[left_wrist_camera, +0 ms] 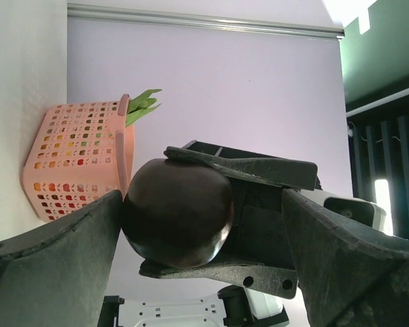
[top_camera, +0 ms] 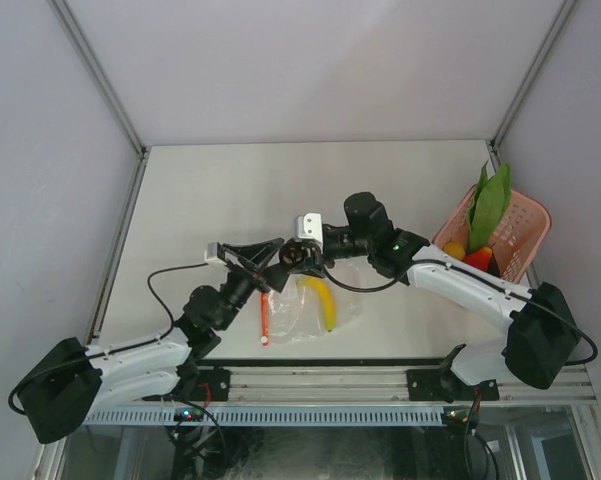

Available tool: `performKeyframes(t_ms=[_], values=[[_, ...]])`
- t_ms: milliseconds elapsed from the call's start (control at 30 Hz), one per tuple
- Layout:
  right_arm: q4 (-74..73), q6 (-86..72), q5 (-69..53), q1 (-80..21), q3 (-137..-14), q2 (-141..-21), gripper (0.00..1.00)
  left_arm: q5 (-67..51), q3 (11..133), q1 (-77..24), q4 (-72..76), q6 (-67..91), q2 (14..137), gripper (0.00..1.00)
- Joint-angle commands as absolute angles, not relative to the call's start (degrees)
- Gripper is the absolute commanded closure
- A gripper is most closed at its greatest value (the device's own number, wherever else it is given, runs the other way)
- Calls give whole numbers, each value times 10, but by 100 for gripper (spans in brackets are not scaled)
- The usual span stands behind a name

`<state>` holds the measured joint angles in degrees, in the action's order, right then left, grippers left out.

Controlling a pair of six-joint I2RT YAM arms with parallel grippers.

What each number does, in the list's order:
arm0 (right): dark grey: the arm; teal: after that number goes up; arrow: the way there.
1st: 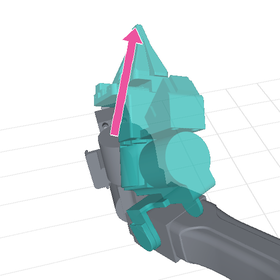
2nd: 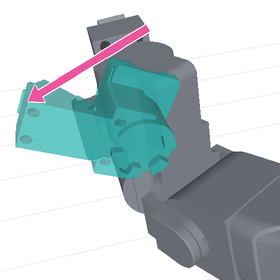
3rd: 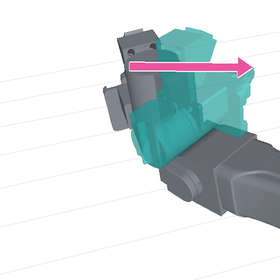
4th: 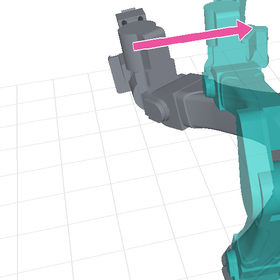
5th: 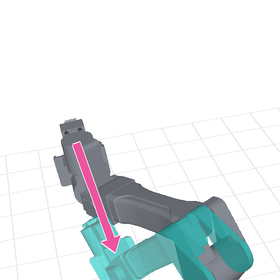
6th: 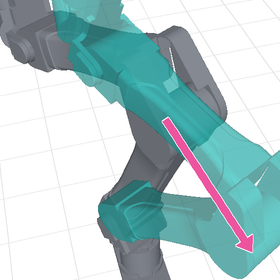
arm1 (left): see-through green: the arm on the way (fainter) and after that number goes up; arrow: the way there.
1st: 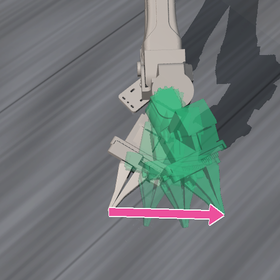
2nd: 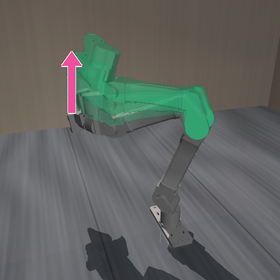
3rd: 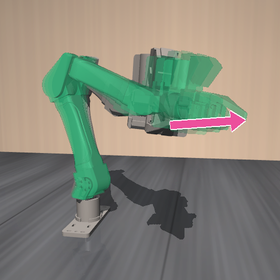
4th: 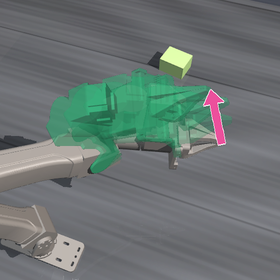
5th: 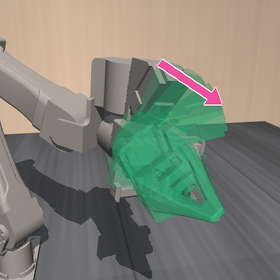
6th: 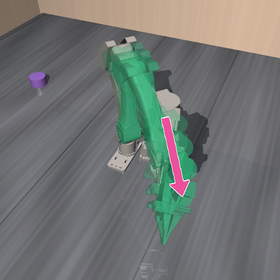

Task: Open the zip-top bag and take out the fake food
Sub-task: Pick up the fake fruit from the zipper food storage bag, then place the fake fruit in the bin.

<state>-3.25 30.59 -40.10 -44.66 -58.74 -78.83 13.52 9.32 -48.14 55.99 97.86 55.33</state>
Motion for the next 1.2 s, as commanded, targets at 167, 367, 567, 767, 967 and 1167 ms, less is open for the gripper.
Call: performKeyframes(t_ms=[167,367,567,767,967,1167], values=[[-45,289,-469,-414,-605,-772,97,169,80,-483,524,891,478,0],[-63,287,-515,-382,-612,-759,100,180,78,-483,454,757,415,0],[-117,286,-555,-337,-638,-751,100,154,73,-480,445,604,369,0],[-181,294,-588,-284,-667,-743,100,101,99,-456,343,488,334,0],[-247,307,-610,-242,-693,-741,100,65,145,-428,226,421,338,0],[-319,340,-601,-214,-723,-738,100,58,199,-409,117,354,331,0]])
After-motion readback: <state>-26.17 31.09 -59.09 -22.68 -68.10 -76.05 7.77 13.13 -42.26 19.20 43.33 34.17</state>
